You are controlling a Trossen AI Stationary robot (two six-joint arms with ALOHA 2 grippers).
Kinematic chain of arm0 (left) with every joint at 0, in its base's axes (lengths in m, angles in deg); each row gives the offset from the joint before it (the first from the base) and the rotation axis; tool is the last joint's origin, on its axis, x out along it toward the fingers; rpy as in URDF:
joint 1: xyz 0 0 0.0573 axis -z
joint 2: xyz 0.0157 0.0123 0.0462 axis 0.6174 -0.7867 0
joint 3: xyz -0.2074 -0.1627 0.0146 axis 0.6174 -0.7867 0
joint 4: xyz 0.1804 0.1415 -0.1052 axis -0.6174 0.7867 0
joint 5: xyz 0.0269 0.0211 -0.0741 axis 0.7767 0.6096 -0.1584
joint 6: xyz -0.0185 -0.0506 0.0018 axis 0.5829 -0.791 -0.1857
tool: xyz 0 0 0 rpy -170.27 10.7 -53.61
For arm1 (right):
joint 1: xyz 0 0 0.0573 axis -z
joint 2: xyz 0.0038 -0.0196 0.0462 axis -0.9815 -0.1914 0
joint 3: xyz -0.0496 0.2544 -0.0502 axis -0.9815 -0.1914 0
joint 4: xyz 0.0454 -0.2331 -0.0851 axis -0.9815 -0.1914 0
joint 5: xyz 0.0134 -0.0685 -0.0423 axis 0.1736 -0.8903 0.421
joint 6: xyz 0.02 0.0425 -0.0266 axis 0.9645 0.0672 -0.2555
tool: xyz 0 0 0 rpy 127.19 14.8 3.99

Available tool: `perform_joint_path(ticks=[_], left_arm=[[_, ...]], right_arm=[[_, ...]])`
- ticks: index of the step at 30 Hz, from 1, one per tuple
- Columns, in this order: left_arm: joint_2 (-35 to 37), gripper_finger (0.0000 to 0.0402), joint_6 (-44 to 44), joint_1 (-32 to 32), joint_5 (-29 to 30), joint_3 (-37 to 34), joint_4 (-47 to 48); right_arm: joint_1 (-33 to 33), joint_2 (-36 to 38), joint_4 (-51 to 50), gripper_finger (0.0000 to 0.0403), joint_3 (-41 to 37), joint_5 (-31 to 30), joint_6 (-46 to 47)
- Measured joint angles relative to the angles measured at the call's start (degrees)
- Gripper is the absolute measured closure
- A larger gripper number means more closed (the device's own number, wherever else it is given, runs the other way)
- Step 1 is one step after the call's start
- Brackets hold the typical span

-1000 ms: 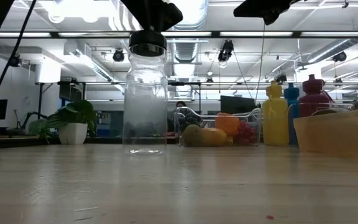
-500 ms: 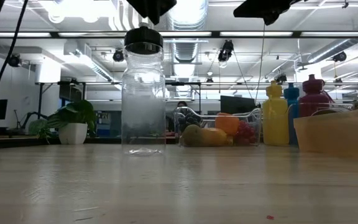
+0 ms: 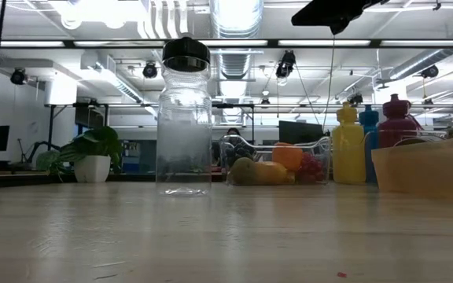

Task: Pick & Place Food Item
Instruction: Put the black water bottle into the right transparent bin

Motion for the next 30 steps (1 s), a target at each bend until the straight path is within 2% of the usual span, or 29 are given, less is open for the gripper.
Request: perform_joint_path(ticks=[7, 12, 16, 23, 30], left_arm=[[9.68, 0.0290, -1.90, 0.58, -0.01, -12.38, -7.22], [18.07, 0.0293, -3.09, 0.58, 0.33, -23.79, -16.03], [23.34, 0.0293, -3.26, 0.58, 0.44, -30.36, -21.07], [29.06, 0.0293, -4.58, 0.58, 0.45, -36.16, -22.96], [30.23, 0.0293, -6.14, 0.58, 0.46, -36.80, -22.84]], right_arm=[[0.00, -6.63, 1.07, 0.0369, 3.86, 0.00, -0.42], [0.00, -11.37, 2.82, 0.0340, 9.03, 0.51, -1.87], [0.03, -15.08, 2.85, 0.0310, 12.63, 0.61, -2.74], [0.15, -23.71, 2.54, 0.0268, 19.40, 0.61, -2.62], [0.33, -30.95, 1.78, 0.0235, 26.05, 2.18, -2.41]])
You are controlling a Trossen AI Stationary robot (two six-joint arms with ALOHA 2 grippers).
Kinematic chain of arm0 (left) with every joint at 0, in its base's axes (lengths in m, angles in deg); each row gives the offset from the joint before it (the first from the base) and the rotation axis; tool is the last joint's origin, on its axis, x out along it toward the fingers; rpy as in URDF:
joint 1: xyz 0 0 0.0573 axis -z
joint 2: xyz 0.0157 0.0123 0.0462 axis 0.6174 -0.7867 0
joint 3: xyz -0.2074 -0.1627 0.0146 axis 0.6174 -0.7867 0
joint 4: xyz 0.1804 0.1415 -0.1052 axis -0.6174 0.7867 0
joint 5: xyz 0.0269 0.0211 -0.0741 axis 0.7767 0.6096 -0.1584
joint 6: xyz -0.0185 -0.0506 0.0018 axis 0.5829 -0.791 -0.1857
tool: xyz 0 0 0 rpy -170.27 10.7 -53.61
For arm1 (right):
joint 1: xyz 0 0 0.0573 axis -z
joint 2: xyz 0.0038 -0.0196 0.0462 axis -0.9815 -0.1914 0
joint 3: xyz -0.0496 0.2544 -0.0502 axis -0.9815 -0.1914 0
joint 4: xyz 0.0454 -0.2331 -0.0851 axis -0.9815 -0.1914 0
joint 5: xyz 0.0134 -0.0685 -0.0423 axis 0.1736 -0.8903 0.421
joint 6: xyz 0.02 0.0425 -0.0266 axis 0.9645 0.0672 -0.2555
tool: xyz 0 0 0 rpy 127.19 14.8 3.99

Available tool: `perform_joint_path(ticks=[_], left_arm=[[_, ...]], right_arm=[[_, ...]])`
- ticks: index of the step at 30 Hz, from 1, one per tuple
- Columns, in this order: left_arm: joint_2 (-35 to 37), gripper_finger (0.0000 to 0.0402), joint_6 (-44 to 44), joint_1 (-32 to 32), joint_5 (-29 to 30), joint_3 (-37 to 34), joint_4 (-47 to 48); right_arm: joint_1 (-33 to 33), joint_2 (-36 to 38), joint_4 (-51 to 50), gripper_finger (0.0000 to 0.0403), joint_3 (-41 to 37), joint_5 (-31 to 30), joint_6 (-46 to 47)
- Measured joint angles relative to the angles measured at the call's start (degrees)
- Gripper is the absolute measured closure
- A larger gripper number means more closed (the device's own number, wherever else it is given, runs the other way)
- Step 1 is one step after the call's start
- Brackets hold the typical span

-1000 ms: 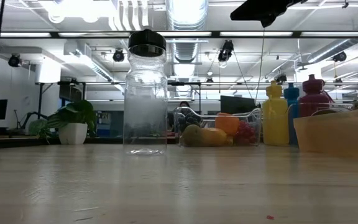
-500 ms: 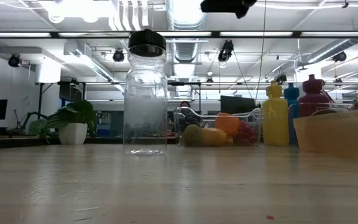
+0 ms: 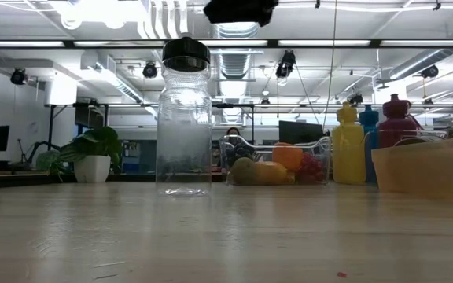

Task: Pick & Place Food Item
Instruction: Put the black water bottle into the right transparent bin

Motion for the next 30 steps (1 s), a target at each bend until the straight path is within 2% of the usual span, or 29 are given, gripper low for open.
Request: perform_joint_path(ticks=[7, 30], left_arm=[[0.00, 0.0293, -0.02, 0.00, -0.01, 0.00, 0.02], [-0.01, 0.0293, -1.07, 0.00, -0.01, 0.00, 0.03]], right_arm=[[2.50, -4.36, -0.01, 0.0218, 4.09, 14.42, 5.15], [4.85, -7.94, 0.72, 0.0223, 4.40, 16.27, 5.67]])
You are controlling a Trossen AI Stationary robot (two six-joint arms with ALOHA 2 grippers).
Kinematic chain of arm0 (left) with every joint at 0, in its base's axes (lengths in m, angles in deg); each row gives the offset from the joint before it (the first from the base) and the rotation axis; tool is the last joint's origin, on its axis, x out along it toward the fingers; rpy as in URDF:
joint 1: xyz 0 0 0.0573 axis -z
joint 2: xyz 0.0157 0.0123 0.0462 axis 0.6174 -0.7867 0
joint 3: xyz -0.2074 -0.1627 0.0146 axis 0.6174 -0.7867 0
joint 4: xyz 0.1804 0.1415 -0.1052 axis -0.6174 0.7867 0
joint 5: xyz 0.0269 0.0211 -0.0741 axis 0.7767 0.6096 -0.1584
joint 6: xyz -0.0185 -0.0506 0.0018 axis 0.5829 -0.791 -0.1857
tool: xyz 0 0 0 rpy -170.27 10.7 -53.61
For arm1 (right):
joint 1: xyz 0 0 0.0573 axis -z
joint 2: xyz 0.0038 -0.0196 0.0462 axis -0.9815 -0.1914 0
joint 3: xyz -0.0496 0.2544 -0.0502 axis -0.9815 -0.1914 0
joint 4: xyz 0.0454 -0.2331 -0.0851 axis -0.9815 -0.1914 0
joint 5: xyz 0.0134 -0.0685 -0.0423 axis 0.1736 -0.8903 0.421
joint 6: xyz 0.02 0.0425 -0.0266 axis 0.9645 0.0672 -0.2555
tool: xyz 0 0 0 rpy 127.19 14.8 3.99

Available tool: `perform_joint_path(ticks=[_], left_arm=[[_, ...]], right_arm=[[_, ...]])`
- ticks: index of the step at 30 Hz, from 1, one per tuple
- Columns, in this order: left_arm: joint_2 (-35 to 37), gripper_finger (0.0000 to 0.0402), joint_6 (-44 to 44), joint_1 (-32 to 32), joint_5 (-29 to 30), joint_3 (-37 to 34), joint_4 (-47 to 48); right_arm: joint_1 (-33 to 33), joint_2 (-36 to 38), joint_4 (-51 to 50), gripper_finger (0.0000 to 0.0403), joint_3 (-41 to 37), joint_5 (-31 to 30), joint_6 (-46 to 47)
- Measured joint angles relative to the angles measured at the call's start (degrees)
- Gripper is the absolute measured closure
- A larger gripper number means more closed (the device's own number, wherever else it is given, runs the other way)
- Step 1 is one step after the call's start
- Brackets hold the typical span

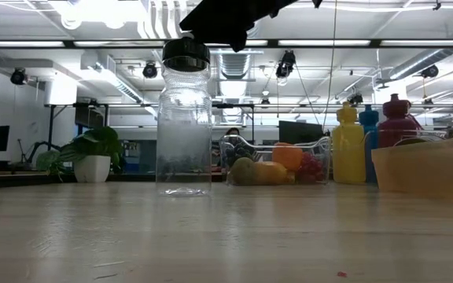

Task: Pick & Place Food Item
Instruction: Put the black water bottle into the right transparent bin

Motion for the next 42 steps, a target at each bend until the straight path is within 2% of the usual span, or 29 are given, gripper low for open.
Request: perform_joint_path(ticks=[16, 21, 31, 39, 42], left_arm=[[-0.01, 0.0293, -0.01, 0.00, 0.00, 0.00, 0.00], [-0.03, 0.0293, -0.02, 0.00, 0.00, 0.00, 0.00], [-0.03, 0.0293, -0.02, -0.02, 0.00, 0.00, -0.11], [-0.03, 0.0293, -0.02, -0.01, -0.01, 0.00, -1.29], [-0.03, 0.0293, -0.02, -0.02, -0.01, 0.00, -1.53]], right_arm=[[0.17, -1.33, -0.44, 0.0236, -0.07, 0.00, -1.32], [0.24, -1.24, -0.41, 0.0263, -0.07, -0.02, -1.99], [0.24, -1.15, -0.69, 0.0352, -0.04, -0.17, -1.98], [0.22, 0.39, -0.90, 0.0355, -0.07, -0.44, -1.85], [0.22, 1.69, -0.77, 0.0370, -0.07, -0.52, -2.04]])
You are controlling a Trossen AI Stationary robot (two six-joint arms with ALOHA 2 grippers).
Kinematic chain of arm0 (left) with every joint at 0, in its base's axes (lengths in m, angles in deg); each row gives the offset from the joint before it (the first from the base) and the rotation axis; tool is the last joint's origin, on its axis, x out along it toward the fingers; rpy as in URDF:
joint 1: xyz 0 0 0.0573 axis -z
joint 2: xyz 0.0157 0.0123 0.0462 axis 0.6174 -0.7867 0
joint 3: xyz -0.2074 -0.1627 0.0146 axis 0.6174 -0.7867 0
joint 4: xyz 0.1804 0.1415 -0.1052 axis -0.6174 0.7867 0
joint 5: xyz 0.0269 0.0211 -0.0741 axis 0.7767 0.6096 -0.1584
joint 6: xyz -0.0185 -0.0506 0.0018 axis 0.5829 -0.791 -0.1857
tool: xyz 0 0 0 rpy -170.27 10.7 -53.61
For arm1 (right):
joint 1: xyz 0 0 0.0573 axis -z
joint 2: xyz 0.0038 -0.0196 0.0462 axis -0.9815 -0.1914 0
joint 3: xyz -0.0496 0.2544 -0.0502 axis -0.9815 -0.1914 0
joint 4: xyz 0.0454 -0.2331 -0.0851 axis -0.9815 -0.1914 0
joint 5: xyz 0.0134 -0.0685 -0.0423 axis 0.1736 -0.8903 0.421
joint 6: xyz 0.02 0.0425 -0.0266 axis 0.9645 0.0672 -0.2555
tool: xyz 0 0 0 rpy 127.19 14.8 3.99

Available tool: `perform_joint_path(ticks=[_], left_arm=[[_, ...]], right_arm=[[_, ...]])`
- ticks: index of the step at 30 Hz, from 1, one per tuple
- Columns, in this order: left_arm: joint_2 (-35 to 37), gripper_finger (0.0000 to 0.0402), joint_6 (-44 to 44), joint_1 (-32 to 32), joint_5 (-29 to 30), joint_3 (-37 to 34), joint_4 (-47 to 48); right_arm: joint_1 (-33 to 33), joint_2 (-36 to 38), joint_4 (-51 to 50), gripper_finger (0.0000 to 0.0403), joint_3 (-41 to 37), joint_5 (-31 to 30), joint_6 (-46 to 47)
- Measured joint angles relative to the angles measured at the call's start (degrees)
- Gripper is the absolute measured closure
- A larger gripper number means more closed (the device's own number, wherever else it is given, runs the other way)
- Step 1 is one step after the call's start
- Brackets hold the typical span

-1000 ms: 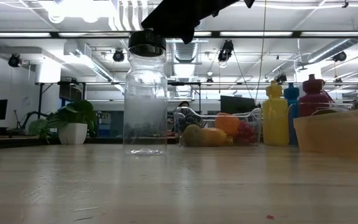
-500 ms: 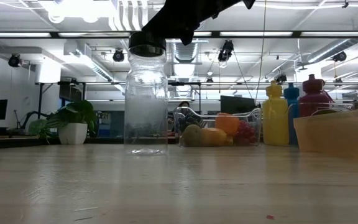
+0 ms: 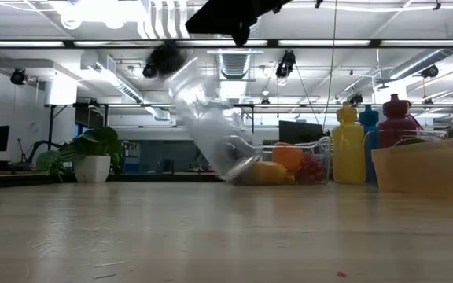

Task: Pick & Place Food Item
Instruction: Put the black water bottle into the right transparent bin

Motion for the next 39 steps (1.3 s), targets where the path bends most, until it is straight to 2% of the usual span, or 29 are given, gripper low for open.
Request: perform_joint_path(ticks=[7, 12, 34, 39], left_arm=[[0.00, 0.0293, 0.00, 0.00, 0.00, 0.00, -0.17], [0.00, 0.0293, 0.02, 0.00, 0.00, 0.00, -0.15], [0.00, 0.0293, 0.02, 0.00, 0.09, 0.00, 0.97], [0.04, 0.0293, -3.00, 0.01, 3.36, -1.92, 1.52]], right_arm=[[0.00, 4.07, -0.52, 0.0398, -0.34, -0.32, -0.95], [-0.02, 6.65, -1.94, 0.0398, -1.19, -1.62, -1.19], [-0.04, 9.54, -5.79, 0.0394, -1.94, -4.65, -2.93], [-0.04, 10.36, -7.97, 0.0394, -2.14, -4.66, -2.91]])
